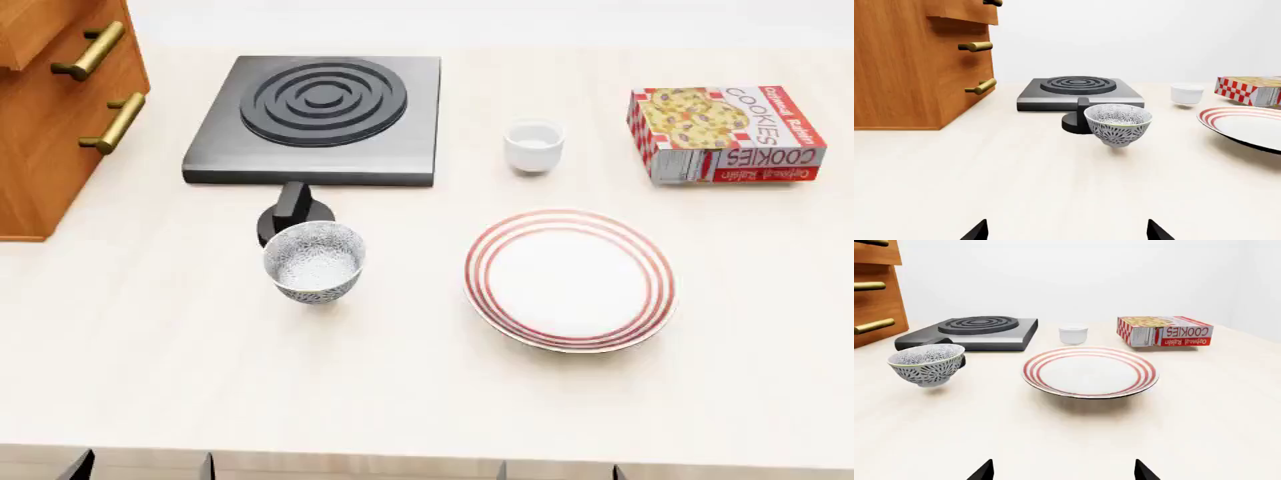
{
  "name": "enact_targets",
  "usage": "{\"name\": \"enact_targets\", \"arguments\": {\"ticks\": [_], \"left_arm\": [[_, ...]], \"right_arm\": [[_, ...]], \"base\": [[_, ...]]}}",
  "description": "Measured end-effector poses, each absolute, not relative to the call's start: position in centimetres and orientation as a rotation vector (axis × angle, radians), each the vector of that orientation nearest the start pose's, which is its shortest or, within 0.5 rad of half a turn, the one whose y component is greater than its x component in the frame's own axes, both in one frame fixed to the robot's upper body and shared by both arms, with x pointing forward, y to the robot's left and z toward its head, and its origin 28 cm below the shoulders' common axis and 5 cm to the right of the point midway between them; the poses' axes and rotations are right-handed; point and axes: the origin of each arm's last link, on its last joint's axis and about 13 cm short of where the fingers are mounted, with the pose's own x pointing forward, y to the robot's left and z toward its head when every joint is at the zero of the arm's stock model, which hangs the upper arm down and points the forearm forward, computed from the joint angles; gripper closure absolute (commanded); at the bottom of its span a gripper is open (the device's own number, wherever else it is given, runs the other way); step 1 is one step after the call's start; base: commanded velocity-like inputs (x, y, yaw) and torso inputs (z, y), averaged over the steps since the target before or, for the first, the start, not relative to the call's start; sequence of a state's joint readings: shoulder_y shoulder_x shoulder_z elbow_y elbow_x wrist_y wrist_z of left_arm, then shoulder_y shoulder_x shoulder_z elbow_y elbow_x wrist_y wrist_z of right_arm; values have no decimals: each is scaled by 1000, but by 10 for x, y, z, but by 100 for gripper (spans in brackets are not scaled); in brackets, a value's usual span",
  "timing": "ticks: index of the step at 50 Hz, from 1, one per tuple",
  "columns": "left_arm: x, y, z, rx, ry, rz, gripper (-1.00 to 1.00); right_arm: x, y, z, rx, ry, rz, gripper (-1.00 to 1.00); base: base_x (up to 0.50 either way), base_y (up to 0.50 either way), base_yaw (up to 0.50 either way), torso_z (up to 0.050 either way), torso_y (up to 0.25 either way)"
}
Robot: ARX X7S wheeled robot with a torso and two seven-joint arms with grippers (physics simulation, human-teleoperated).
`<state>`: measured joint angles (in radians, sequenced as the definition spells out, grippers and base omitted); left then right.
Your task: Pick the akita bowl on the wooden cabinet and place it on the plate.
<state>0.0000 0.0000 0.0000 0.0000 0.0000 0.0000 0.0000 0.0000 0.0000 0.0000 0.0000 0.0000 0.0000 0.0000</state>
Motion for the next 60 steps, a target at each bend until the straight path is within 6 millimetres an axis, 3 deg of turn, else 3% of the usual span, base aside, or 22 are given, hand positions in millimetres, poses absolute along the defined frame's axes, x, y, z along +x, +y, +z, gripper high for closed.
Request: {"name": "enact_targets", "arguments": {"ticks": [39,60], "left_arm": [[209,206,15,-21,-28,2,-100],[209,206,15,-38,-25,-2,-100]], "right_arm": [[211,-96,14,20,1,2,-100],[212,-96,14,19,0,4,-100]], "base": [[0,0,0,0,0],[0,0,0,49,0]]}}
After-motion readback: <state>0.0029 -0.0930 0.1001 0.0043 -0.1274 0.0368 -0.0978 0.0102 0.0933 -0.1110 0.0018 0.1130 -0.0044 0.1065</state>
